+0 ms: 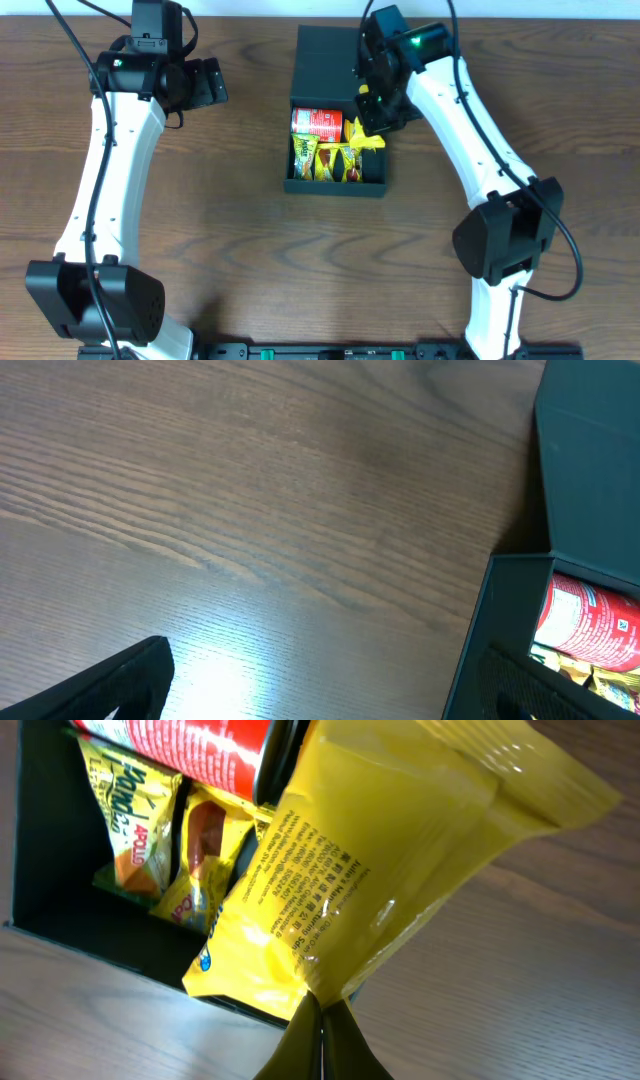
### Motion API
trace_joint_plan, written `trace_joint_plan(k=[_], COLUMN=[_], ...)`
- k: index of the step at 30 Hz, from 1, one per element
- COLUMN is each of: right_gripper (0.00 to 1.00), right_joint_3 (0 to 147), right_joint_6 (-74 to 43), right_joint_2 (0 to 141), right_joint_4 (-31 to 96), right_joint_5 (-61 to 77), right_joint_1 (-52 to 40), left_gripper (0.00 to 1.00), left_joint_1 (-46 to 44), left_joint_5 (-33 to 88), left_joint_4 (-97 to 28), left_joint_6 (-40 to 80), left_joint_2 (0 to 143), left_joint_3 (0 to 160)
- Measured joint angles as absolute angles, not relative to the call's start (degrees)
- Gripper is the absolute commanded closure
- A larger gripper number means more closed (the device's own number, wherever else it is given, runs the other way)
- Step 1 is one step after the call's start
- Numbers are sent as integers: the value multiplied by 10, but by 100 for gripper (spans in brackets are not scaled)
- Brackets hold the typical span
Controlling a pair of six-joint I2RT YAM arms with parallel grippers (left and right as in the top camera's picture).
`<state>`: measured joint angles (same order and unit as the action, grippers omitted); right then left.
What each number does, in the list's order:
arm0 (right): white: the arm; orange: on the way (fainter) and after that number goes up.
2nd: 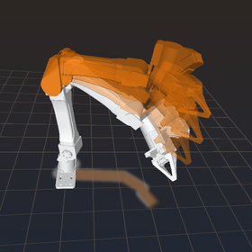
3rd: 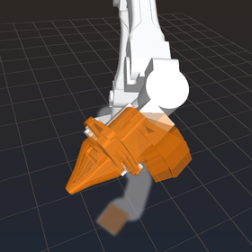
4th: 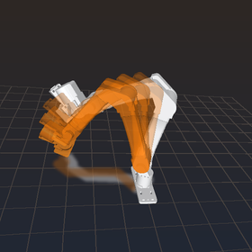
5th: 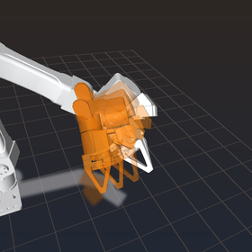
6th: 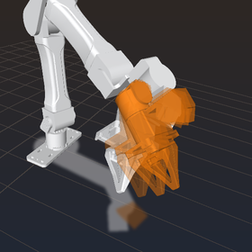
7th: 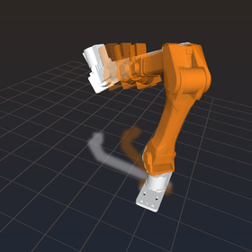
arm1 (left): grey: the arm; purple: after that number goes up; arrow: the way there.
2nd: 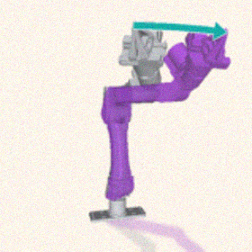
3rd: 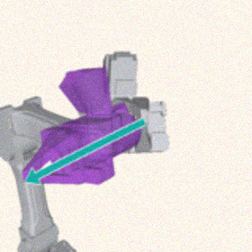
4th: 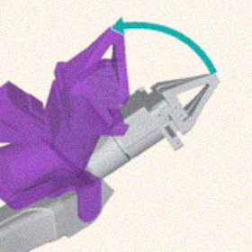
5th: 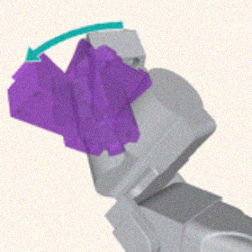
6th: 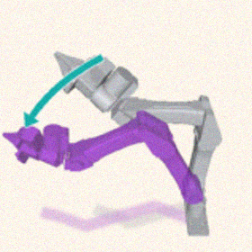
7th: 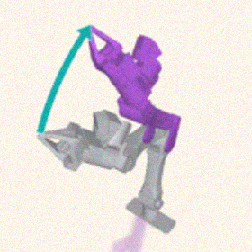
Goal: Pack container
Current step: 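Carry the yellow pack into the box's right side and lower it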
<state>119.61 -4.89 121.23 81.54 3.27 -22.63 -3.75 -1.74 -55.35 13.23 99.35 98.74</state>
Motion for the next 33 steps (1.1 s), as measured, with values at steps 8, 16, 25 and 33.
trace_joint_plan(k=[8,16,25,33], right_gripper=[99,98,98,98], right_joint_3=[1191,1117,1052,1030], right_joint_6=[-25,-19,-11,-6], right_joint_2=[1212,1212,1212,1212], right_joint_4=[828,795,757,741], right_joint_5=[31,36,39,39], right_joint_1=[-227,-238,-245,-245], left_gripper=[2,2,2,3], left_joint_1=[-37,-37,-37,-37], left_joint_5=[-17,-17,-17,-17], left_joint_4=[-553,-552,-551,-551], left_joint_6=[132,132,132,132], left_joint_2=[994,994,994,994], left_joint_3=[987,987,987,987])
